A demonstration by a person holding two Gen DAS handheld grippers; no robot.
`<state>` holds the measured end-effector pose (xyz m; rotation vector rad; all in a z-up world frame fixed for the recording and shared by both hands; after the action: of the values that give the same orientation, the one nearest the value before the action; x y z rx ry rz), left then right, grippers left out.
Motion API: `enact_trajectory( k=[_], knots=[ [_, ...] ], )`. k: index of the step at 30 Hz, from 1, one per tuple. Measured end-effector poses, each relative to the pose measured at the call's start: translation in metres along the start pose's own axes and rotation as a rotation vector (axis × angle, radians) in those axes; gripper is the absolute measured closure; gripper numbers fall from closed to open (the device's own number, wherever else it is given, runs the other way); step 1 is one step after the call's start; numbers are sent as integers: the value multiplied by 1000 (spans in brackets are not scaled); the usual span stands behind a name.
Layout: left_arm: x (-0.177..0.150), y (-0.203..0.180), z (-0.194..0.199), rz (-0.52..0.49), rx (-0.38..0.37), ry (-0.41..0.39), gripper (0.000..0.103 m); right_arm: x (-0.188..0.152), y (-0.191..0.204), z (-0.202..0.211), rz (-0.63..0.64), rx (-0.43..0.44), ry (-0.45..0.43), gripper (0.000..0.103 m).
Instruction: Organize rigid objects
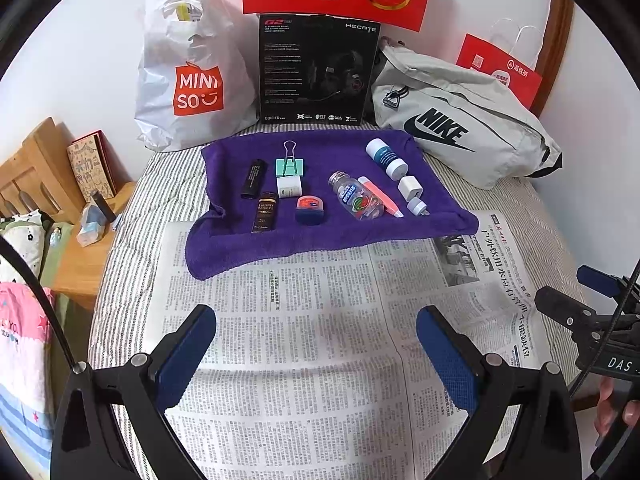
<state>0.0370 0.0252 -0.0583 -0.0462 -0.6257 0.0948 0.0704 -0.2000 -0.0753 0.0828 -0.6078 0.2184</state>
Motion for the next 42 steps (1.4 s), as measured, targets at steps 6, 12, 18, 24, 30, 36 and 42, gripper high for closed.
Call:
enact_trajectory(
  k=[6,12,18,24,30,36,42],
  knots=[
    [0,1,0,-3,-1,-2,2,1,-1,0,4,-2,-1,0],
    [0,0,0,-2,-1,-1,2,1,-1,0,1,-4,-1,0],
    [0,0,0,-5,-1,1,2,1,-3,-1,-1,-7,0,0],
    [1,1,0,-6,-6,-2,2,2,-5,-2,-1,-7,2,0],
    [1,1,0,-7,-6,-3,2,2,-5,0,2,-10,-1,0],
    [2,1,1,-9,-9,-3,2,2,-4,0,3,-11,0,0],
    [3,1,3,-20,-16,-14,2,2,-2,1,10,-13,2,0]
  ],
)
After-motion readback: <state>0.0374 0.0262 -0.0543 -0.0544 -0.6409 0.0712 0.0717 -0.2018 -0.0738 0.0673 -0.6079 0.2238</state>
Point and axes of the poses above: each gripper's, at about its wrist camera, not at the fingertips, and z roughly against the way its jaws point, y to its left, x to its top, the point moved 5 cm from there along -z, roughly the way its jaws point, and after that the axes turned 1 degree about -x, right-handed, at the moved point
